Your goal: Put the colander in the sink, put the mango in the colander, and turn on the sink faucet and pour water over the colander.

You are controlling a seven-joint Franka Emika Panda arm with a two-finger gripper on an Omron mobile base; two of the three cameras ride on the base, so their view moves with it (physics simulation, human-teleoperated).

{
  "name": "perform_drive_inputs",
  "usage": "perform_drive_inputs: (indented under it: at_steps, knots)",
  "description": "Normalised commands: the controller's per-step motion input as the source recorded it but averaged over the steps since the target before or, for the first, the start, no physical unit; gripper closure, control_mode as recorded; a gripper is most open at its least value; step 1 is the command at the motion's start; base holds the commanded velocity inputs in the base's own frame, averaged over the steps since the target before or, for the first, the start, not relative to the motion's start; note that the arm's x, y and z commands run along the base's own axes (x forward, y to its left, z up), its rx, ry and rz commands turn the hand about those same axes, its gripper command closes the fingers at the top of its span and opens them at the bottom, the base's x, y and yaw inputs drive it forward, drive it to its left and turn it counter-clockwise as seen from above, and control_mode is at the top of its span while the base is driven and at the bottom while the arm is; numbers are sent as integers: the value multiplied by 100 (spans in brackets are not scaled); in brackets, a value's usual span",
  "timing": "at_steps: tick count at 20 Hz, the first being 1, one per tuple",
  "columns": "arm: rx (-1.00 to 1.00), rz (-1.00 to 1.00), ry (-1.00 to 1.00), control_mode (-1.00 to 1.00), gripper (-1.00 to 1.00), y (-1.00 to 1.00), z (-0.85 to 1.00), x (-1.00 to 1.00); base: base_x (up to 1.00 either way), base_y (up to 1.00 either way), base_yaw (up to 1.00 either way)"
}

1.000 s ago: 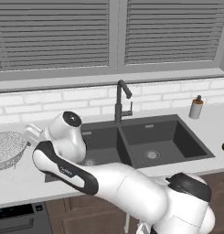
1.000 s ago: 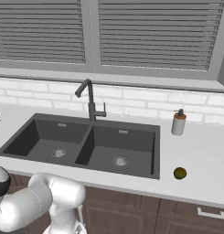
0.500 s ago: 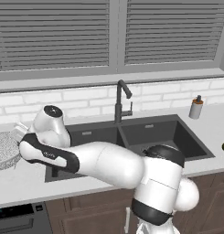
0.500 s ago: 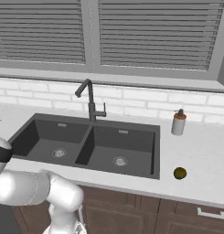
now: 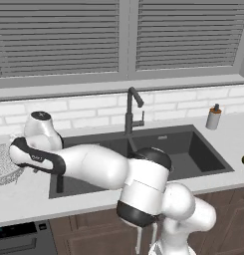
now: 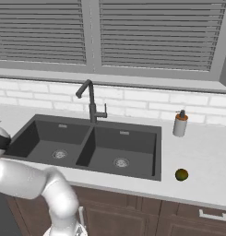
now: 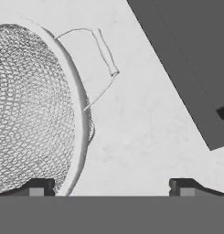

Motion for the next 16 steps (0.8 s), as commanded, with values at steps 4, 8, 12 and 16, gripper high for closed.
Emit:
perform_drive_inputs:
  at_steps: [4, 8, 12, 16]
  knots:
    - [-6, -1, 11, -100, -100, 24, -33, 45, 0, 0, 0]
    - [-2, 0, 1, -100, -100, 39, -26, 47, 0, 0, 0]
    - [0, 0, 0, -100, -100, 45, -28, 39, 0, 0, 0]
    - [0, 0, 0, -100, -100, 41, -31, 29, 0, 0, 0]
